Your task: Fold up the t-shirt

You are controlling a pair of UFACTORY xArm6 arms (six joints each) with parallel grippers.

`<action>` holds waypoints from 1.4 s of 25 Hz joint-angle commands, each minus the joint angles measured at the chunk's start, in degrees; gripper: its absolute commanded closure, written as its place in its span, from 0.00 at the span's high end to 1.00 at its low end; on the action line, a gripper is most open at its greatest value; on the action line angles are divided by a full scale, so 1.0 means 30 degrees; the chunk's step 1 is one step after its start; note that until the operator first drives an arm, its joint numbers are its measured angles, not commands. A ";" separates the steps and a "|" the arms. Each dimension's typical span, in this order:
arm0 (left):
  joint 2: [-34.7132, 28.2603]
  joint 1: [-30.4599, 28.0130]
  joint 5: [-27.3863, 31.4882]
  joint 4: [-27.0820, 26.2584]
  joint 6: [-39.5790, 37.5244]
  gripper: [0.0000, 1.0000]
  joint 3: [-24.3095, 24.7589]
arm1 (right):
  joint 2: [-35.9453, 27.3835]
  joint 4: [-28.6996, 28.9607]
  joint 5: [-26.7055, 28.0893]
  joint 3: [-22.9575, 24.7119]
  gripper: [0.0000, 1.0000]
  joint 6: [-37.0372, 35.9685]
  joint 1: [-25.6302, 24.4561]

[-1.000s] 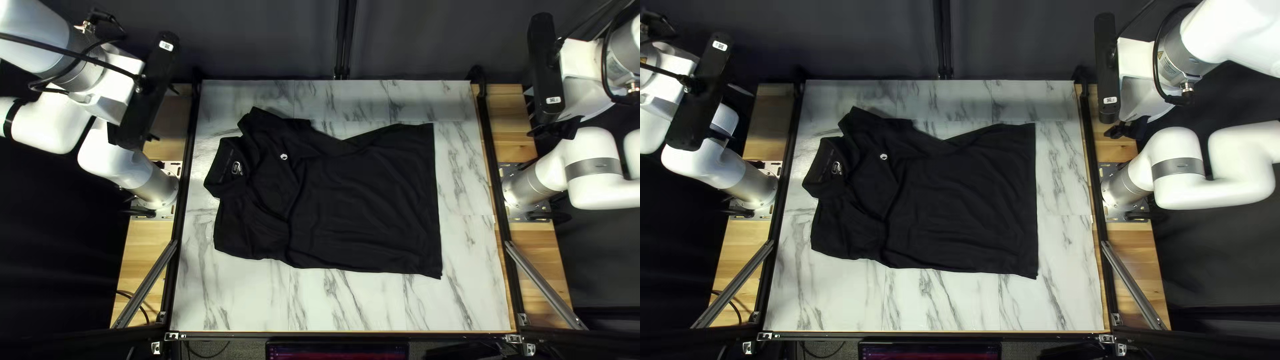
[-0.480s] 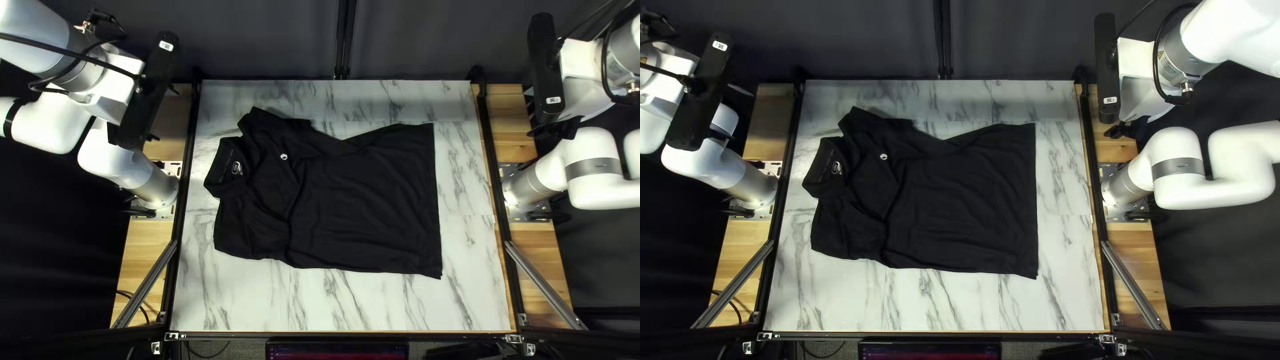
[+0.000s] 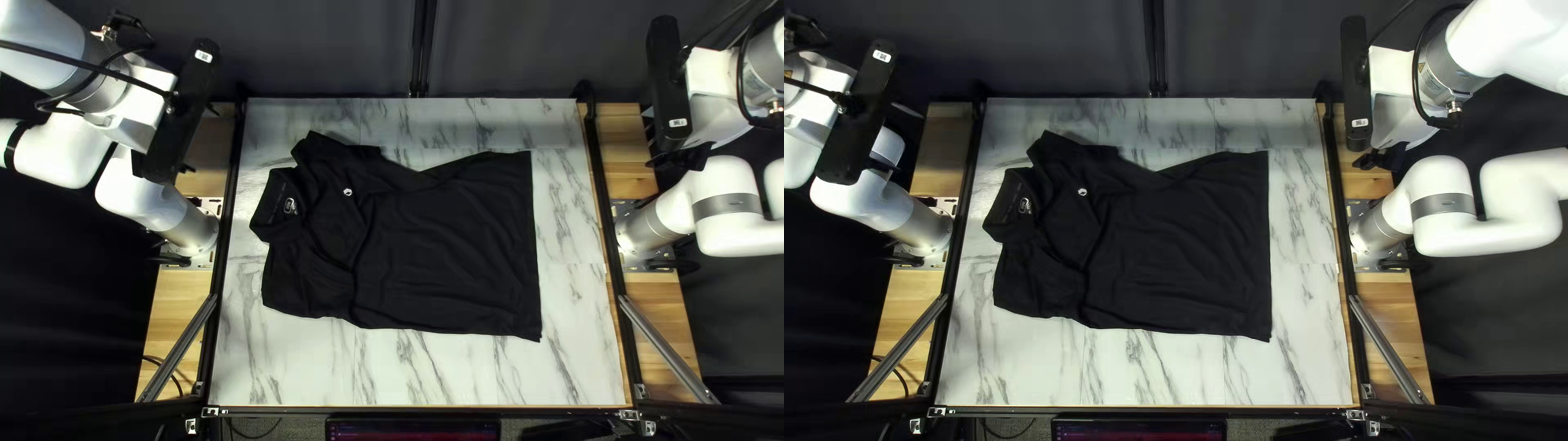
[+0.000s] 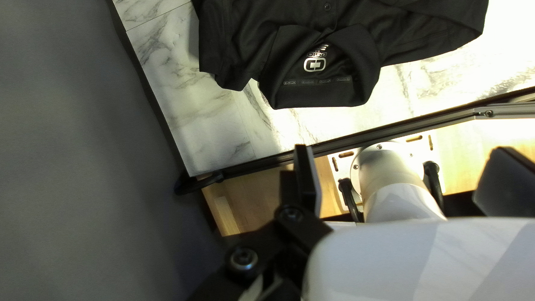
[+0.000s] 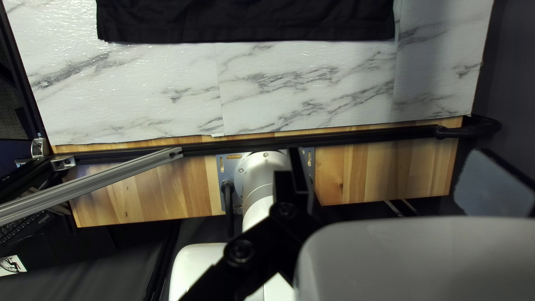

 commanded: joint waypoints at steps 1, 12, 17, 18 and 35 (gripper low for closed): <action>0.0000 0.0000 0.0000 0.0000 0.0000 1.00 0.0000 | 0.0000 0.0000 0.0000 0.0000 1.00 0.0000 0.0000; 0.0000 0.0000 0.0000 0.0000 0.0000 1.00 0.0000 | 0.0000 0.0000 0.0000 0.0000 1.00 0.0000 0.0000; 0.0000 0.0000 0.0000 0.0000 0.0000 1.00 0.0000 | 0.0000 0.0000 0.0000 0.0000 1.00 0.0000 0.0000; 0.0000 0.0000 0.0000 0.0000 0.0000 1.00 0.0000 | 0.0000 0.0000 0.0000 0.0000 1.00 0.0000 0.0000; 0.0111 0.2408 -0.2929 0.0662 -0.0304 1.00 0.2231 | 0.0000 0.0000 0.0000 0.0000 1.00 0.0000 0.0000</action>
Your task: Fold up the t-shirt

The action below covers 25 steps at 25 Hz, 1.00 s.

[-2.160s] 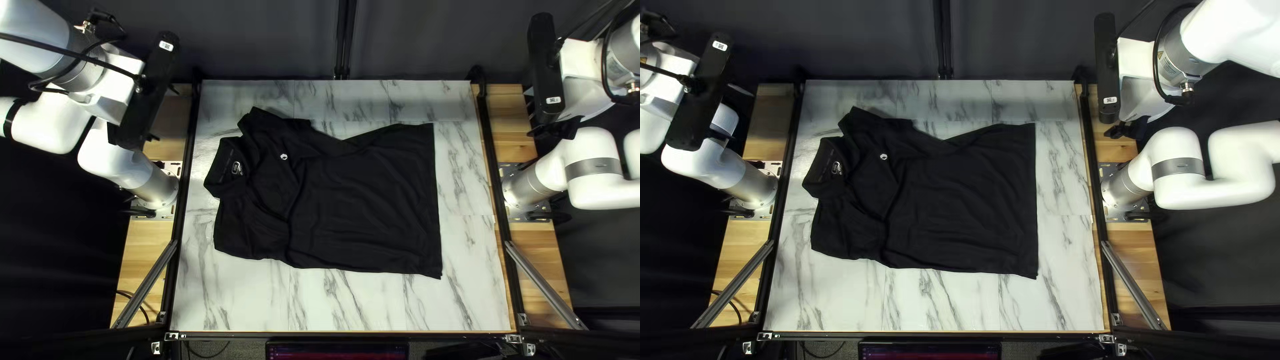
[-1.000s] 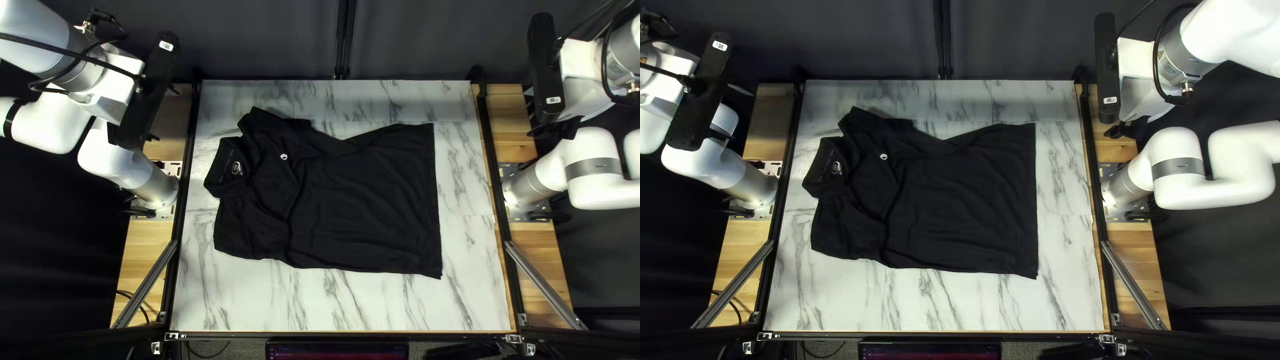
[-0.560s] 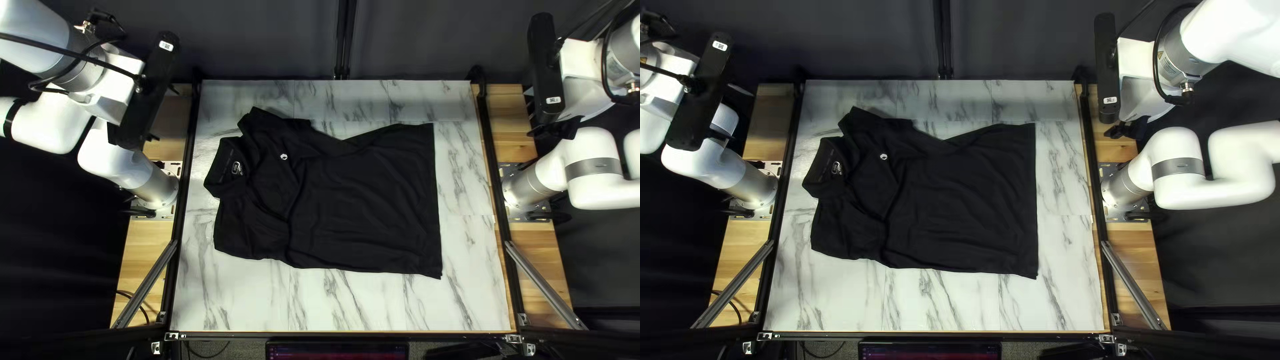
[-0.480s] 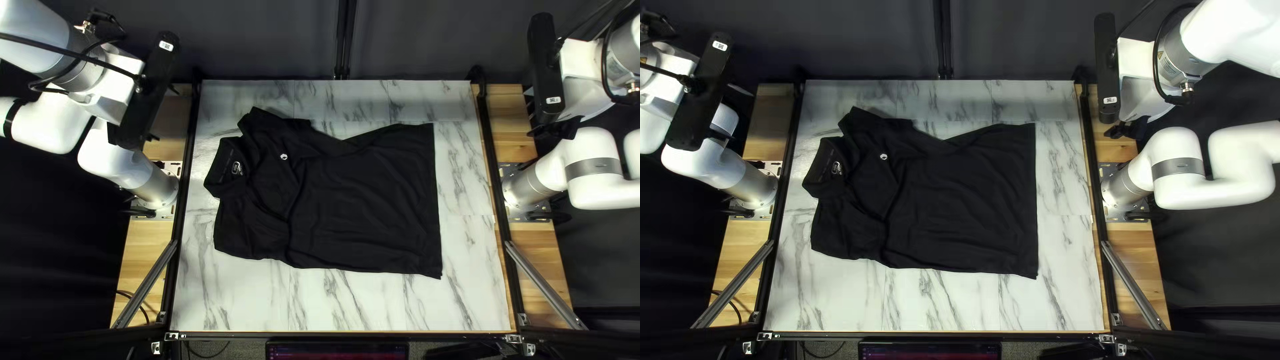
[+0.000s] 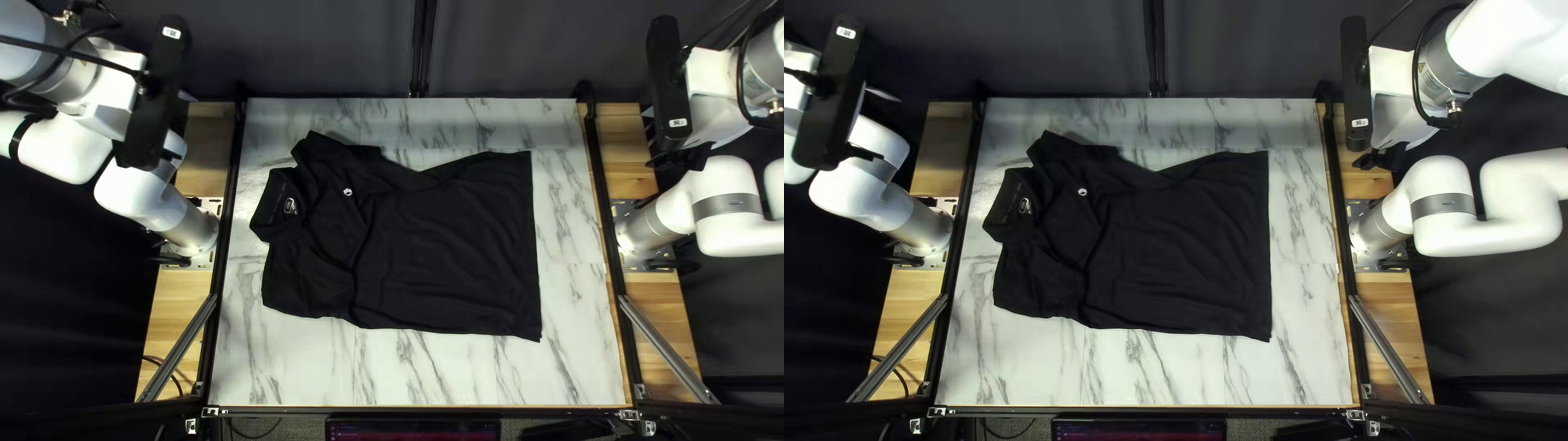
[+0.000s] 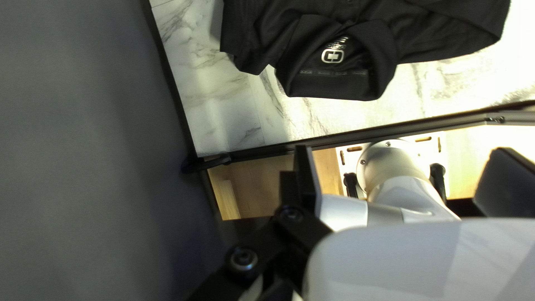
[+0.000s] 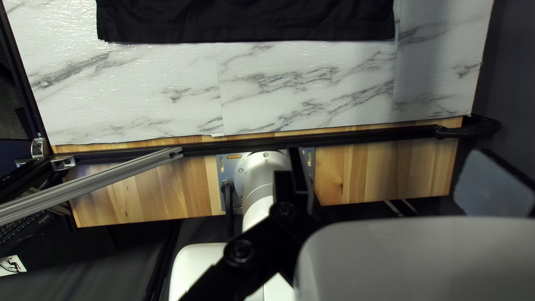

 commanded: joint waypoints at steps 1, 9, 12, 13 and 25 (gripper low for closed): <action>0.0992 0.2743 -0.3678 -0.0694 0.1502 1.00 0.2336 | 0.0000 0.0000 0.0000 0.0000 1.00 0.0000 0.0000; 0.5328 0.4267 -0.9710 0.1334 -0.2092 1.00 0.5882 | 0.0000 0.0000 0.0000 0.0000 1.00 0.0000 0.0000; 0.5724 0.3843 -0.6844 0.2950 -0.3964 1.00 0.5169 | 0.0000 0.0000 0.0000 0.0000 1.00 0.0000 0.0000; 0.5724 0.3843 -0.6844 0.2950 -0.3964 1.00 0.5169 | 0.0000 0.0000 0.0000 0.0000 1.00 0.0000 0.0000; 0.7454 0.6922 -1.0925 0.2703 -0.2994 1.00 0.6520 | 0.0000 0.0000 0.0000 0.0000 1.00 0.0000 0.0000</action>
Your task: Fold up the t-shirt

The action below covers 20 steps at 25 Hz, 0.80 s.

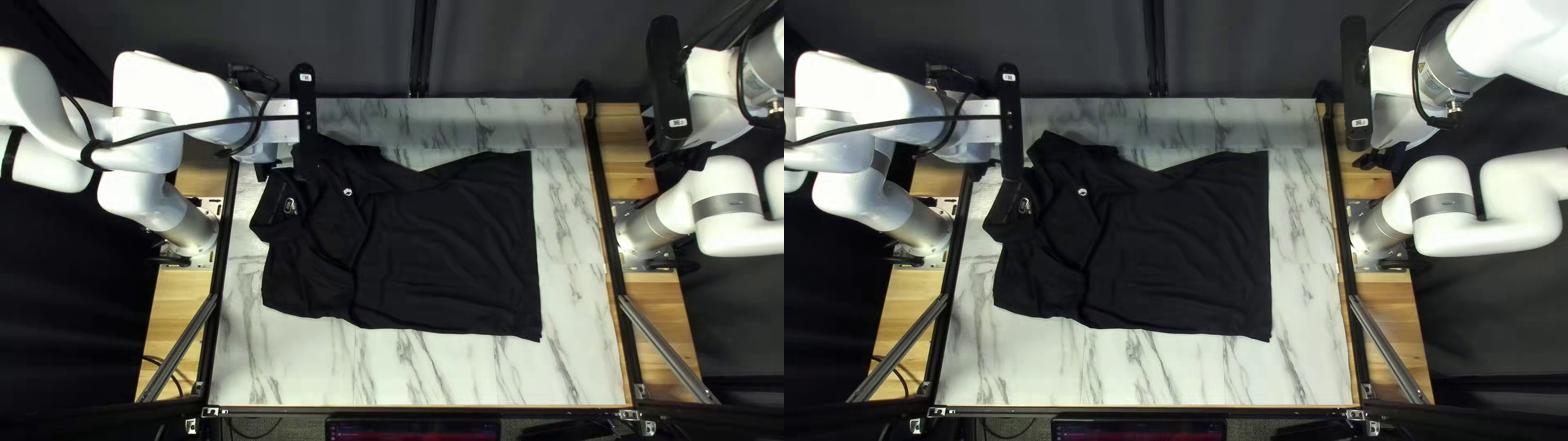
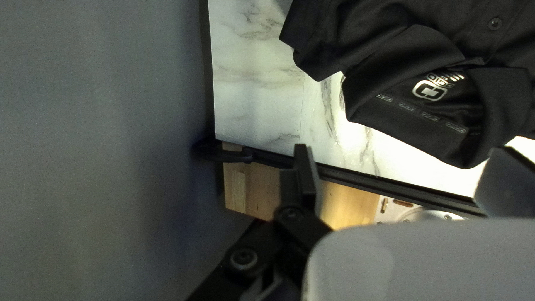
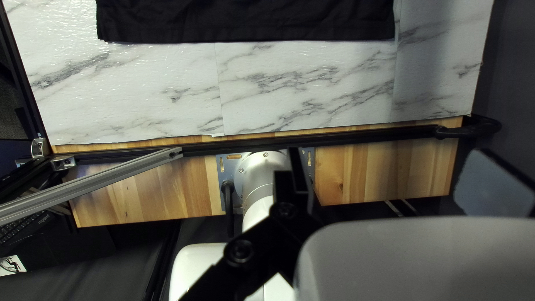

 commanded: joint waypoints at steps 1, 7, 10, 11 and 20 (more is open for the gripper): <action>0.2237 0.3370 -0.4558 -0.0185 0.0824 1.00 0.1404 | 0.0000 0.0000 0.0000 0.0000 1.00 0.0000 0.0000; 0.7975 0.6555 -0.9739 0.0332 -0.1365 1.00 0.1768 | 0.0000 0.0000 0.0000 0.0000 1.00 0.0000 0.0000; 1.0015 0.7465 -1.0780 0.0610 -0.2449 1.00 0.1606 | 0.0000 0.0000 0.0000 0.0000 1.00 0.0000 0.0000; 1.0262 0.7589 -1.0881 0.0623 -0.2642 1.00 0.1602 | 0.0000 0.0000 0.0000 0.0000 1.00 0.0000 0.0000; 1.0177 0.8935 -1.1815 0.0005 -0.3452 1.00 0.2775 | 0.0000 0.0000 0.0000 0.0000 1.00 0.0000 0.0000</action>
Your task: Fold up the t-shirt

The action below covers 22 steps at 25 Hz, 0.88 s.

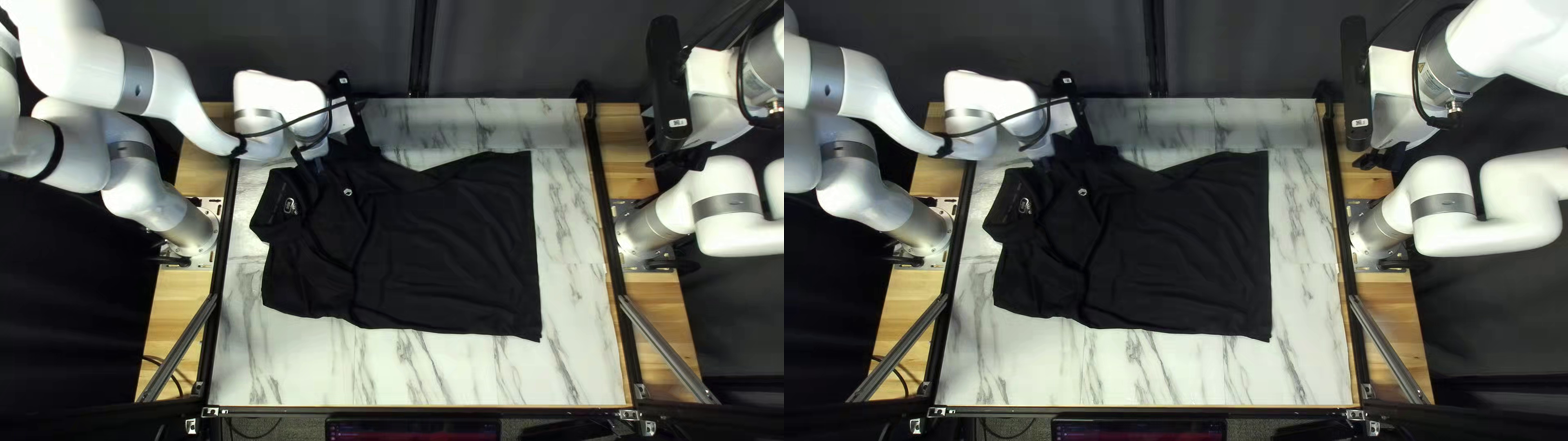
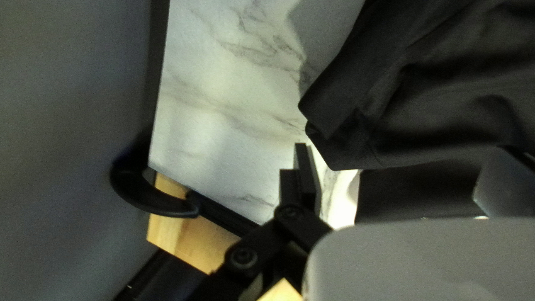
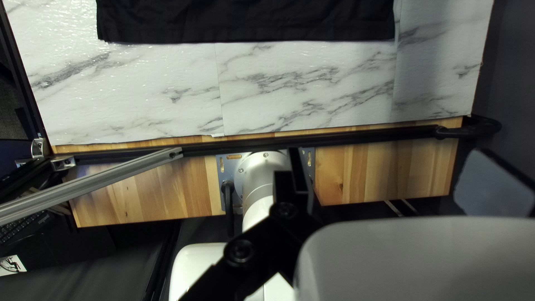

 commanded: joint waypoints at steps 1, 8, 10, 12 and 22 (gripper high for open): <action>-0.0399 0.1175 -0.0982 -0.0704 0.0883 1.00 0.0800 | 0.0000 0.0000 0.0000 0.0000 1.00 0.0000 0.0000; -0.1742 0.4023 -0.3249 -0.5553 0.8253 1.00 0.2180 | 0.0000 0.0000 0.0000 0.0000 1.00 0.0000 0.0000; -0.1917 0.4402 -0.3785 -0.7287 1.0335 1.00 0.2444 | 0.0000 0.0000 0.0000 0.0000 1.00 0.0000 0.0000; -0.1689 0.4673 -0.4368 -0.8684 1.1923 1.00 0.2564 | 0.0000 0.0000 0.0000 0.0000 1.00 0.0000 0.0000; 0.0265 0.4908 -0.5746 -1.0747 1.4252 1.00 0.2068 | 0.0000 0.0000 0.0000 0.0000 1.00 0.0000 0.0000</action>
